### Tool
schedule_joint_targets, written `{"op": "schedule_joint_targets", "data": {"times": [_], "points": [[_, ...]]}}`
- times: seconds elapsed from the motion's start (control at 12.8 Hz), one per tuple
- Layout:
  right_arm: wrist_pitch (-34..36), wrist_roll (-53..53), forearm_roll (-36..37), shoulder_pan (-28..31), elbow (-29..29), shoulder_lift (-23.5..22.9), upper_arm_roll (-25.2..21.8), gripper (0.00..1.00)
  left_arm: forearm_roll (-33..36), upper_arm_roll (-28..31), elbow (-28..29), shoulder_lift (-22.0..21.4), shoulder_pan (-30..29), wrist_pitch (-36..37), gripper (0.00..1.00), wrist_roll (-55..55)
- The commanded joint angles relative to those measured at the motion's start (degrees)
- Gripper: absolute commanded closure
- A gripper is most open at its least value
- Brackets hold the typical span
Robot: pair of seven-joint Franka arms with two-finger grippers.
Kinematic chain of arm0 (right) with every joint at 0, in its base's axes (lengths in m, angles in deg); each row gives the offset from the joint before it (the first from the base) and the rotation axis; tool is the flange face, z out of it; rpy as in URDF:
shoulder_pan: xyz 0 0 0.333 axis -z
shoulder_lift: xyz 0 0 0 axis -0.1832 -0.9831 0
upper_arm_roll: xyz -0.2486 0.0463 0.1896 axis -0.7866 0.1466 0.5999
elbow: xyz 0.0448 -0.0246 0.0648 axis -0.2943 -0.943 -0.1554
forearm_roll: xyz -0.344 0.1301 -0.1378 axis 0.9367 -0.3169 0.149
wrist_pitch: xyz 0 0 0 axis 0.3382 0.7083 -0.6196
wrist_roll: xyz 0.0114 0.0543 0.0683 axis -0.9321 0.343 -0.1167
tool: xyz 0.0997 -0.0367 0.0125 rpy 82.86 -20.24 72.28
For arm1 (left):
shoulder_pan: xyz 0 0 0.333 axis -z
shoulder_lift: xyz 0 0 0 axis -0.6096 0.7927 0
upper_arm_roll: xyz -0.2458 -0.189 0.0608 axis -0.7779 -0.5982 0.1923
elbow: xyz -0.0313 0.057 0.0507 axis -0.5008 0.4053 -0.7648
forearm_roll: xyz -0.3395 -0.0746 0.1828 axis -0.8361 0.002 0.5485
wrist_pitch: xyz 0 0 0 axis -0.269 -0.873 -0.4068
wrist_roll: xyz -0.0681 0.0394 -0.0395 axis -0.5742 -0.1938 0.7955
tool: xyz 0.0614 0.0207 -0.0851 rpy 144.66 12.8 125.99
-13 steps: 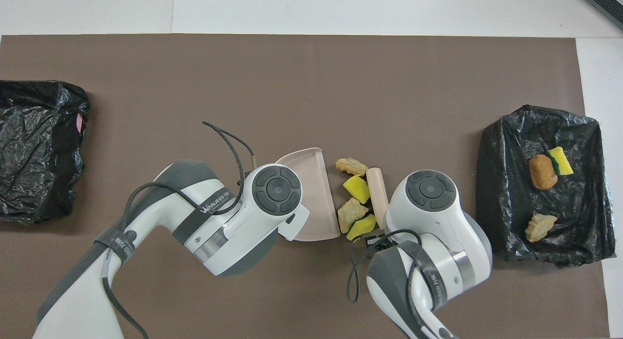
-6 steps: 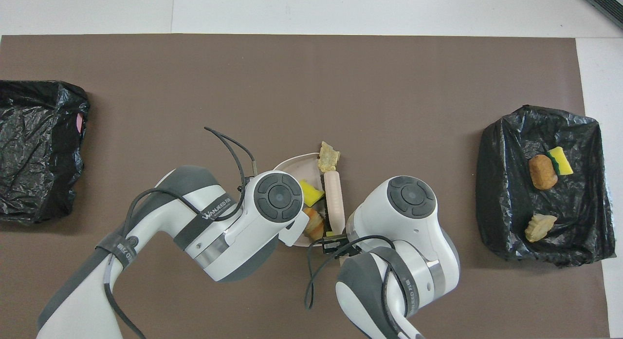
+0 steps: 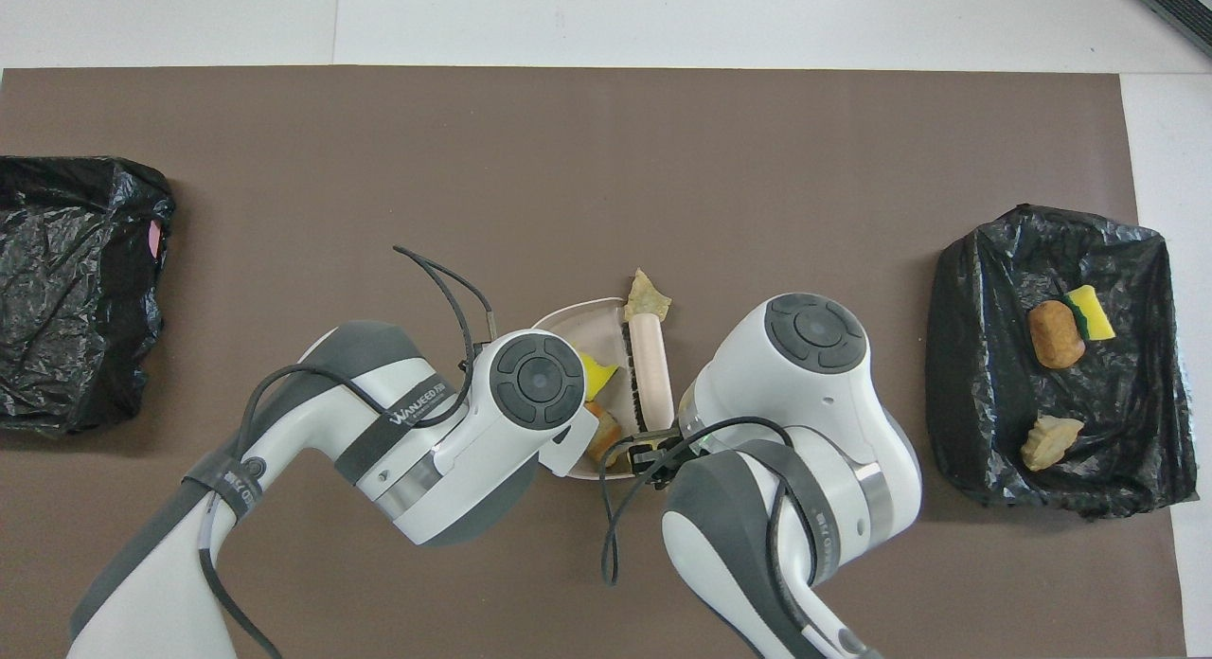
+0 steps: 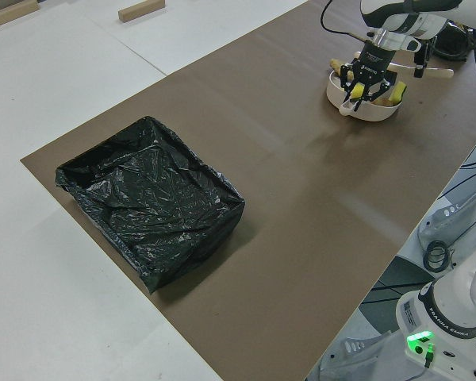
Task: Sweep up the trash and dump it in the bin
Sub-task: 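Sweep the brown pieces and yellow sponges into the dustpan with the right gripper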
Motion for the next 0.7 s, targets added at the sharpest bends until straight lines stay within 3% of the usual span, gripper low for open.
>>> {"op": "schedule_joint_targets", "data": {"times": [0.0,0.16,0.39,0.62], "points": [[9.58,-0.11,6.51,3.34,4.14,1.78,0.27,1.0,0.1,0.03,2.62,-2.18,-1.03,-0.94,1.0,0.88],[12.51,-0.38,13.62,3.43,2.41,3.88,0.53,1.0,0.1,0.11,2.62,-2.18,-1.11,-0.85,1.0,1.41],[9.19,-0.03,16.55,3.61,-10.05,11.34,0.71,1.0,0.1,0.11,2.53,-2.09,-1.55,-0.59,1.0,5.27],[3.92,-2.3,15.16,2.47,-14.03,10.57,1.06,1.0,0.1,0.2,2.53,-2.09,-1.99,-0.24,1.0,5.54]]}}
